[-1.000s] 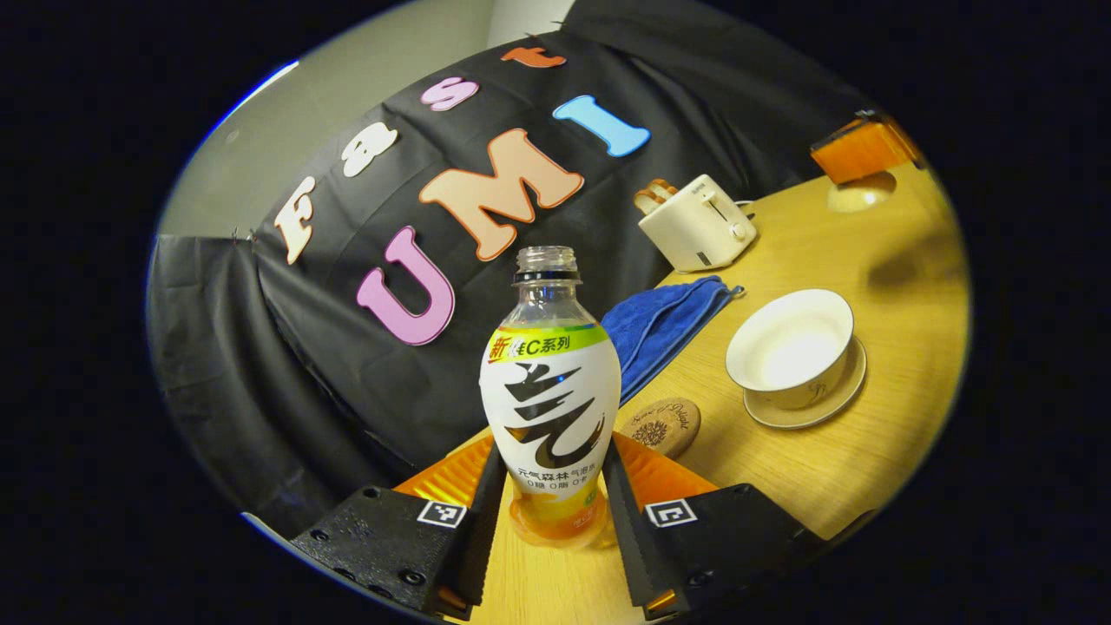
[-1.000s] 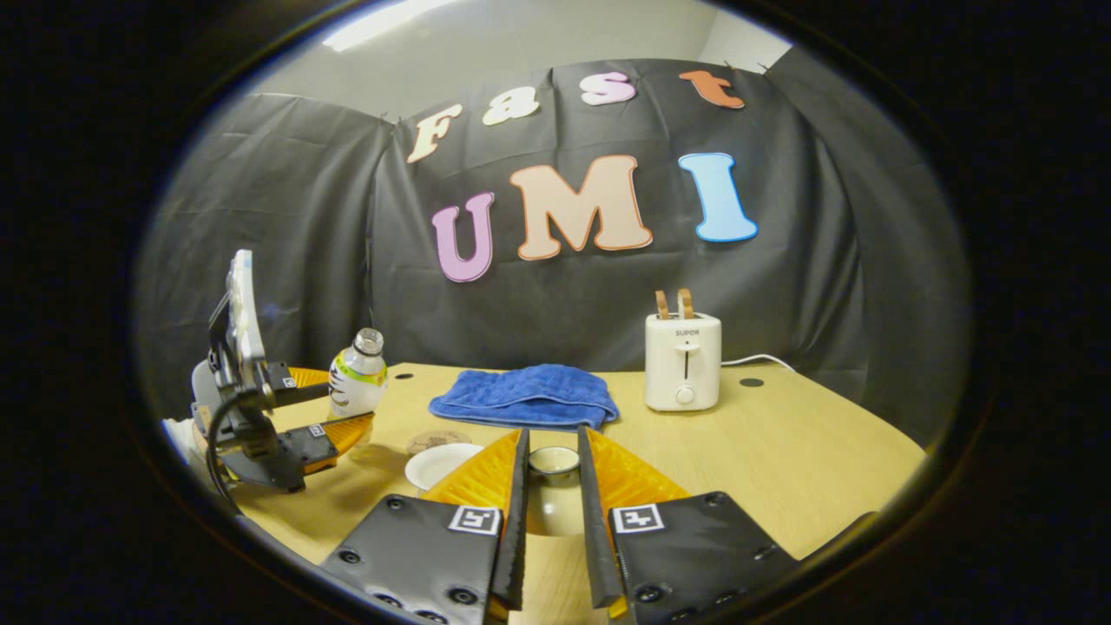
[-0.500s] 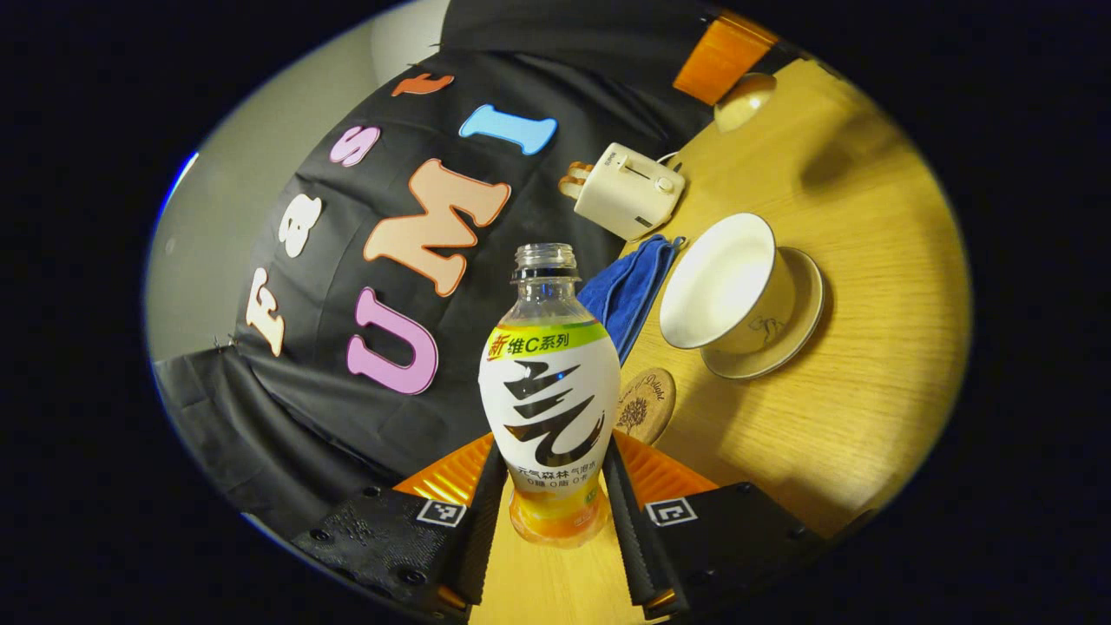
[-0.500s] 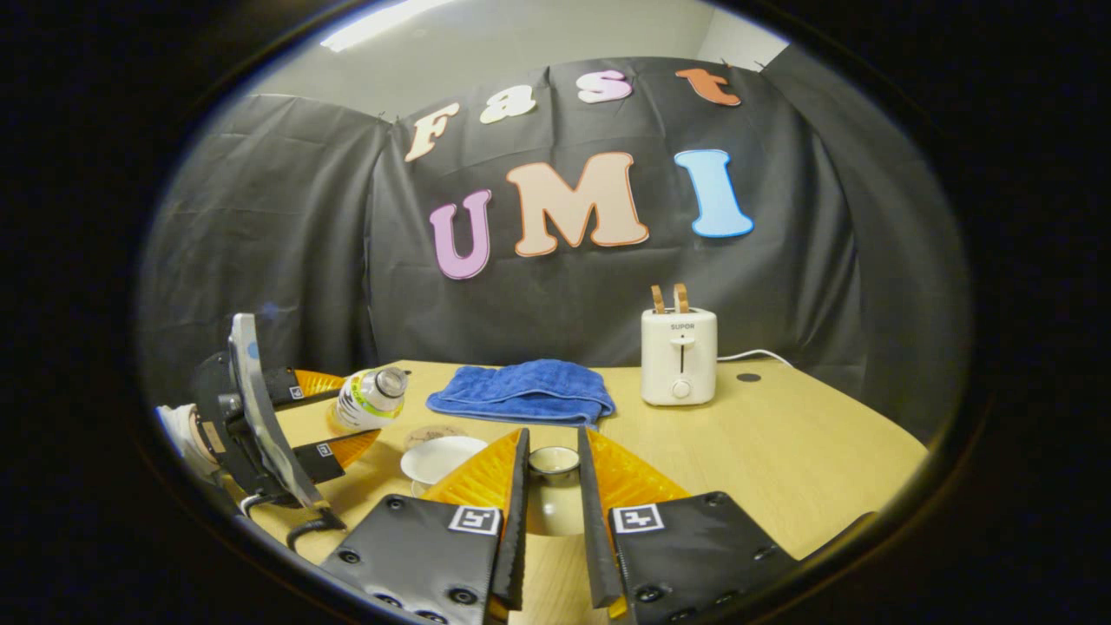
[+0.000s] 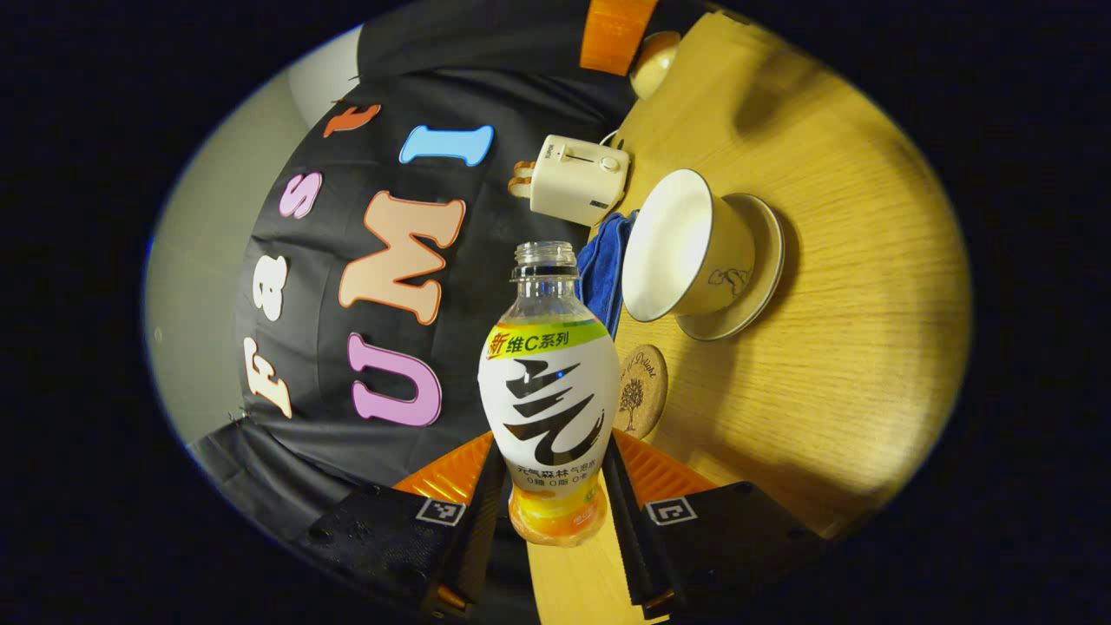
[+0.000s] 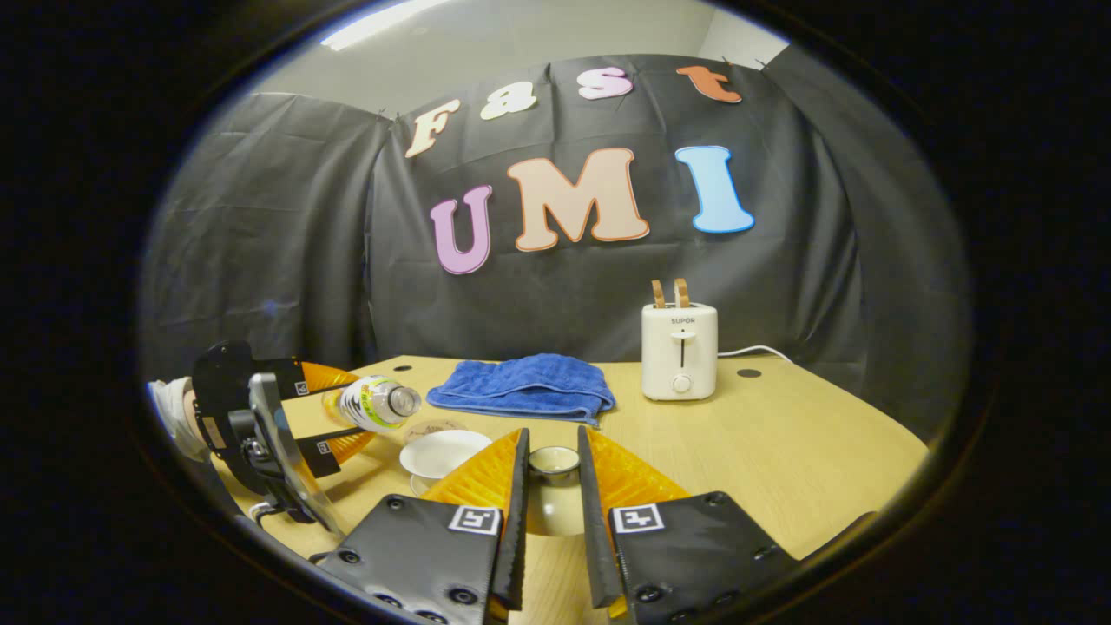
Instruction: Open the teacup lid with one hand, grasp the water bottle and pour water into the teacup with the other hand; after pouring, place the water bottle on the coaster and then close the teacup lid.
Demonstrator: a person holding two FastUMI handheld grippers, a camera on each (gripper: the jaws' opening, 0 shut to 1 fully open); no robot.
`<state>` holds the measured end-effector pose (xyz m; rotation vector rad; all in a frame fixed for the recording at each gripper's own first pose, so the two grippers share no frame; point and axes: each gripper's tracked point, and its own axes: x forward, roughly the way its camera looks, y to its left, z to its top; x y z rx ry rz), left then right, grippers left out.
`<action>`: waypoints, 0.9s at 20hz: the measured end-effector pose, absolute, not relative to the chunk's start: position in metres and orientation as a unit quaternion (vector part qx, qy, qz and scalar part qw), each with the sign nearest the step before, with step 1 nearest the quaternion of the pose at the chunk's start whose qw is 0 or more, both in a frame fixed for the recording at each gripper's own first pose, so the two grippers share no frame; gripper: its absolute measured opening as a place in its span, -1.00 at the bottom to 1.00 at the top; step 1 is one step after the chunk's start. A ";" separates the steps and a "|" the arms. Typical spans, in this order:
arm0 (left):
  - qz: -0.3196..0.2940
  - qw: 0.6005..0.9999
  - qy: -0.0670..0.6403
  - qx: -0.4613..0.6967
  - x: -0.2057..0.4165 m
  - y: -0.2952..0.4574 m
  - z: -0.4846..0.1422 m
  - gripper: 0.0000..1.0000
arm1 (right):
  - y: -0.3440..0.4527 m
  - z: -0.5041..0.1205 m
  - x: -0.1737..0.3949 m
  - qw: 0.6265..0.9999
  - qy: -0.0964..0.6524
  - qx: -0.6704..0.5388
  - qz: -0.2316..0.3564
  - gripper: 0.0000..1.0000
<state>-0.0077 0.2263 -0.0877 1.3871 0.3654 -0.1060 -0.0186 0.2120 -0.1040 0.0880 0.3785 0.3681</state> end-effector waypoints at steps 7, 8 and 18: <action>-0.066 0.715 0.179 0.673 -0.005 0.229 -0.089 0.21 | 0.217 -0.108 -0.021 0.964 0.188 0.036 0.186 -0.35; -0.067 0.710 0.178 0.678 -0.006 0.229 -0.089 0.20 | 0.217 -0.107 -0.022 0.964 0.188 0.035 0.187 -0.36; -0.088 0.649 0.188 0.732 0.000 0.234 -0.089 0.21 | 0.219 -0.108 -0.025 0.963 0.188 0.029 0.189 -0.33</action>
